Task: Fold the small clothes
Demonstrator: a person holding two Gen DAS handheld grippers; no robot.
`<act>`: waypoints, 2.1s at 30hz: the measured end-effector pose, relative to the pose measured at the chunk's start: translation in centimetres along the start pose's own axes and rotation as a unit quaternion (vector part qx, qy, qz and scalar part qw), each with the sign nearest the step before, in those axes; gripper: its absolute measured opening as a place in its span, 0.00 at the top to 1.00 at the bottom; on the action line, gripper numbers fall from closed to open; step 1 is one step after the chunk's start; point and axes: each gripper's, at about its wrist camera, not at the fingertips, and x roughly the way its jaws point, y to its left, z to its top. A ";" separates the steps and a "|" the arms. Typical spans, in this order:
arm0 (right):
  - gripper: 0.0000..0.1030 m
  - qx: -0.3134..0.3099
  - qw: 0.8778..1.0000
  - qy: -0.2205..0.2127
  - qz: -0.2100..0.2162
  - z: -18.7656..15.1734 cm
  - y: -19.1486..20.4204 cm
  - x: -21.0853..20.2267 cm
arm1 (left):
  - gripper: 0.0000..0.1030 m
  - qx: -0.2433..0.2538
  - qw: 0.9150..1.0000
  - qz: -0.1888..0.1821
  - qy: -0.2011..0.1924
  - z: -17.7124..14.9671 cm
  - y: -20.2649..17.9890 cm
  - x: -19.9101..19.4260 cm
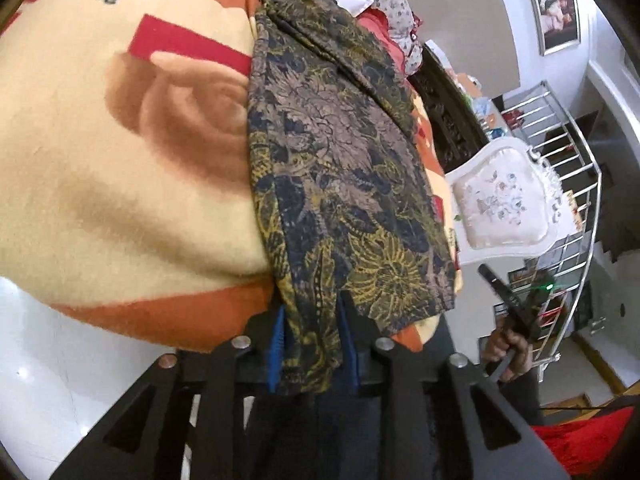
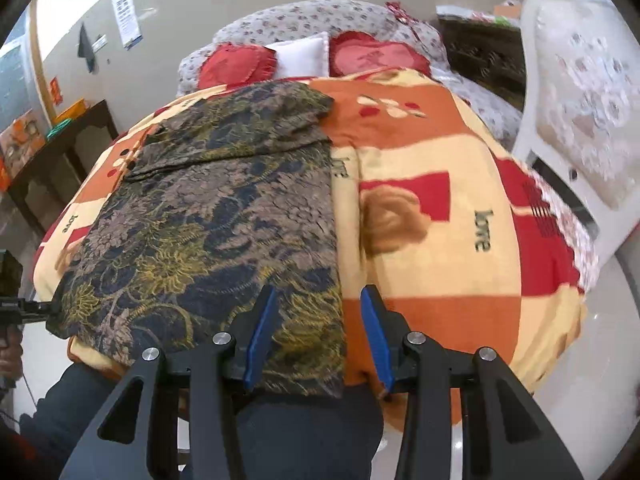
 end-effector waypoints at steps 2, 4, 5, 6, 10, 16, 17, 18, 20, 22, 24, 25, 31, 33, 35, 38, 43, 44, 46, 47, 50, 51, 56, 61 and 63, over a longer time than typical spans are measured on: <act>0.57 0.010 1.000 0.001 0.007 -0.5 -0.4 0.0 | 0.61 -0.020 0.999 -0.025 -0.001 0.1 0.4 0.1; 0.57 0.022 1.000 0.000 0.018 -0.9 -0.8 0.0 | 0.57 -0.030 0.999 -0.041 0.003 0.4 0.3 0.5; 0.57 0.028 0.999 0.001 0.024 -1.1 -1.0 0.1 | 0.57 -0.029 0.999 -0.045 0.007 0.6 0.0 0.9; 0.57 0.036 0.999 0.003 0.028 -1.3 -1.2 0.2 | 0.57 -0.025 0.999 -0.045 0.011 0.9 -0.4 1.3; 0.57 0.065 0.996 0.007 0.056 -2.1 -2.3 0.5 | 0.89 0.000 1.000 -0.011 0.007 1.3 -1.7 1.7; 0.57 0.094 0.991 0.031 0.086 -3.8 -3.7 2.4 | 0.95 0.019 0.998 0.037 -0.041 1.3 -2.9 -0.4; 0.57 0.095 0.991 0.034 0.088 -4.0 -3.8 2.7 | 0.95 0.022 0.998 0.039 -0.048 1.2 -3.1 -0.7; 0.57 0.097 0.990 0.041 0.090 -4.4 -4.0 3.4 | 0.95 0.025 0.997 0.041 -0.052 1.2 -3.3 -0.9; 0.57 0.098 0.989 0.053 0.098 -4.9 -4.3 4.5 | 0.95 0.027 0.997 0.042 -0.054 1.2 -3.4 -1.0; 0.57 0.095 0.988 0.064 0.101 -5.5 -4.4 5.5 | 0.95 0.029 0.997 0.051 -0.050 1.2 -3.4 -0.6; 0.68 0.088 0.987 0.062 0.119 -5.8 -4.2 5.7 | 0.95 0.032 0.997 0.057 -0.044 1.1 -3.4 -0.3; 0.72 0.082 0.987 0.057 0.126 -5.8 -4.1 5.6 | 0.95 0.033 0.997 0.062 -0.042 1.0 -3.4 -0.2; 0.83 0.088 0.983 0.065 0.146 -5.8 -4.6 6.3 | 0.89 0.022 0.996 0.075 -0.033 0.8 -3.1 0.5; 0.83 0.092 0.981 0.071 0.154 -5.7 -4.6 6.6 | 0.90 0.015 0.996 0.076 -0.036 0.7 -2.9 0.5; 0.88 0.086 0.982 0.063 0.158 -5.6 -4.4 5.9 | 0.95 0.008 0.996 0.077 -0.047 0.6 -2.8 -0.1; 0.93 0.077 0.981 0.041 0.175 -5.3 -4.3 3.4 | 0.96 0.001 0.995 0.073 -0.068 0.3 -2.9 -1.5; 0.94 0.060 0.979 -0.021 0.193 -3.7 -4.3 -2.4 | 0.96 0.006 0.995 0.046 -0.093 -0.1 -4.0 -4.5; 0.94 0.058 0.978 -0.034 0.197 -3.2 -4.2 -3.5 | 0.96 0.012 0.994 0.045 -0.100 -0.2 -4.4 -5.2; 0.94 0.050 0.976 -0.058 0.204 -2.2 -3.9 -5.5 | 0.96 0.021 0.993 0.037 -0.110 -0.5 -5.2 -6.8; 0.94 0.046 0.975 -0.070 0.207 -1.7 -3.7 -6.6 | 0.96 0.023 0.993 0.032 -0.115 -0.6 -5.4 -7.5; 0.94 0.037 0.971 -0.097 0.215 -0.8 -3.7 -9.3 | 0.96 0.038 0.991 0.023 -0.126 -1.3 -6.3 -10.0; 0.94 0.033 0.970 -0.107 0.215 -0.5 -3.7 -10.2 | 0.96 0.040 0.991 0.021 -0.127 -1.4 -6.5 -10.5; 0.94 0.002 0.965 -0.141 0.223 0.8 -2.7 -14.2 | 0.96 0.064 0.988 0.007 -0.137 -2.4 -8.4 -13.7; 0.94 -0.010 0.960 -0.171 0.223 1.6 -2.5 -18.0 | 0.96 0.101 0.984 -0.019 -0.147 -3.1 -11.5 -16.6; 0.94 -0.012 0.958 -0.180 0.224 1.9 -2.7 -18.8 | 0.96 0.111 0.982 -0.029 -0.151 -2.7 -12.6 -17.0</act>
